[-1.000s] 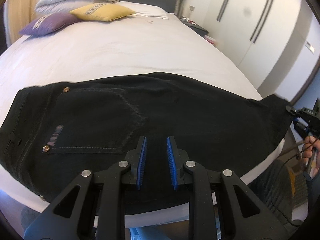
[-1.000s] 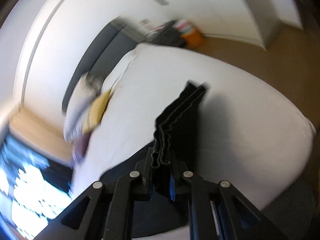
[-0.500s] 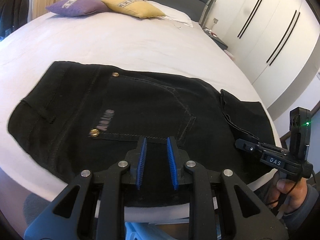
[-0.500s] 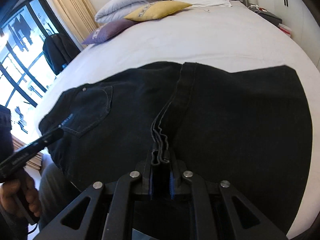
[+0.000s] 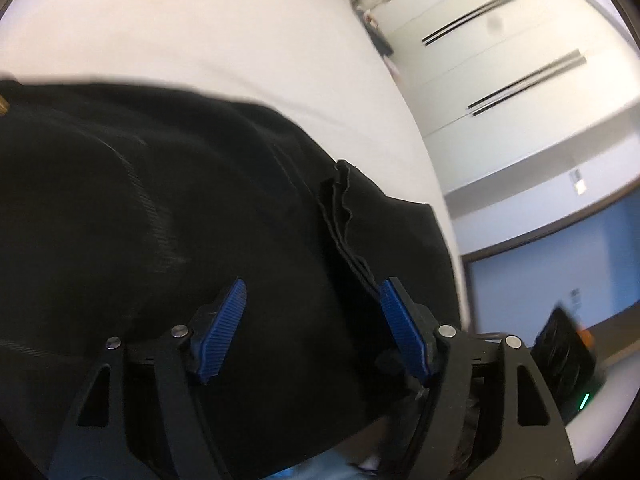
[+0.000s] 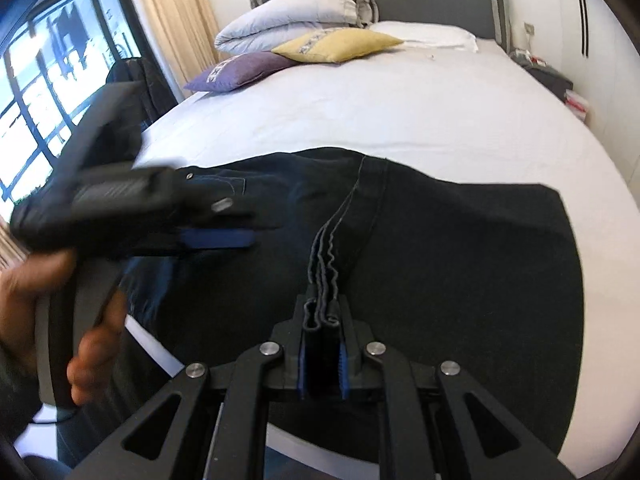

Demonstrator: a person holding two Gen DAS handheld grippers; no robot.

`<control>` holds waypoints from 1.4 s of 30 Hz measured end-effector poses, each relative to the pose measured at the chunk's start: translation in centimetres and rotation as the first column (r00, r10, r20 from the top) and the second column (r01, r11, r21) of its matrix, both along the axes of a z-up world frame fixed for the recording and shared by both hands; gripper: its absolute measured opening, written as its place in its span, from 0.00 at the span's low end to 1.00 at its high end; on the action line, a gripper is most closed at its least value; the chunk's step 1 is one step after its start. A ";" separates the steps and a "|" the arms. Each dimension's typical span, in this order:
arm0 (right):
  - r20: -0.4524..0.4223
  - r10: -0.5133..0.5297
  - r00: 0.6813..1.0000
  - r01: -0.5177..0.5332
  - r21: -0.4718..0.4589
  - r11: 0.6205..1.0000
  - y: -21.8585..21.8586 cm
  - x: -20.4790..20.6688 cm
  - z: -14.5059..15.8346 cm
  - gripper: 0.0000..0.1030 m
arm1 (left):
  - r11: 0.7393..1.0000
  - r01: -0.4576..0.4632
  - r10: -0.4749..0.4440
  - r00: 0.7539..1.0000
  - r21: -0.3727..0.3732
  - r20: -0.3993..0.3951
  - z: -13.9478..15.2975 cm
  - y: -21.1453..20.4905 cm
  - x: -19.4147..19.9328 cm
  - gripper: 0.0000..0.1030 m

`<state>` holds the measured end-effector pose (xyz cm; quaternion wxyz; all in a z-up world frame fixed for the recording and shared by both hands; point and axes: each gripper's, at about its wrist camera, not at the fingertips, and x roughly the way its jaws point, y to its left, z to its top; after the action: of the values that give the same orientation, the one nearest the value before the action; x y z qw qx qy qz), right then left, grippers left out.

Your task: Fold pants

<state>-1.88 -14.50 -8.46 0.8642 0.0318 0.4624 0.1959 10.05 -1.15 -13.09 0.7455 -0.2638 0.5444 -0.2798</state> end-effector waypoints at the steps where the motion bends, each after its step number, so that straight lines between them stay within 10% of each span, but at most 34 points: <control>1: 0.005 0.006 1.000 -0.006 -0.006 1.000 0.0 -0.3 0.1 0.12 | 1.000 0.002 -0.003 1.000 -0.016 -0.025 -0.2 -0.3 0.4 0.72; 9: 0.031 0.034 0.999 -0.033 -0.032 0.999 0.9 -1.0 0.7 0.12 | 0.996 0.068 -0.072 0.996 -0.065 -0.061 -0.1 -3.2 2.4 0.75; 12: 0.033 0.038 0.999 -0.037 -0.031 0.999 1.3 -1.0 0.9 0.13 | 0.991 0.115 -0.119 0.991 -0.063 -0.064 0.1 -4.1 2.3 0.24; 16: 0.045 0.053 0.998 -0.052 -0.023 0.998 2.0 -1.1 1.3 0.13 | 0.990 0.121 -0.125 0.991 -0.077 -0.052 0.4 -3.1 1.8 0.08; 27: 0.064 0.154 0.986 -0.153 -0.022 0.988 7.4 -0.4 1.7 0.13 | 0.993 0.110 -0.111 0.994 0.047 0.003 1.8 3.2 0.7 0.08; 32: -0.088 0.207 0.974 -0.212 -0.052 0.976 9.5 0.4 -2.5 0.32 | 0.996 0.087 -0.085 0.995 0.028 -0.054 -1.1 4.0 0.5 0.10; 35: -0.098 0.238 0.966 -0.233 0.066 0.970 8.0 -0.5 -1.2 0.55 | 0.994 0.068 -0.066 0.998 0.083 -0.025 0.2 4.9 -0.2 0.16; 39: -0.097 0.232 0.968 -0.201 0.255 0.946 2.6 -0.7 1.5 0.56 | 0.967 -0.002 -0.016 0.997 0.253 0.073 3.8 6.8 -2.0 0.17; 42: -0.076 0.100 0.992 -0.064 0.375 0.925 -3.5 1.7 3.0 0.56 | 0.981 -0.024 -0.009 0.985 0.195 0.169 7.5 6.9 -3.0 0.17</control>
<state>-0.19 -18.02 -5.46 0.8109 0.1846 0.4578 0.3142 7.08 5.79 -5.59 0.8125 -0.1663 0.5030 -0.2434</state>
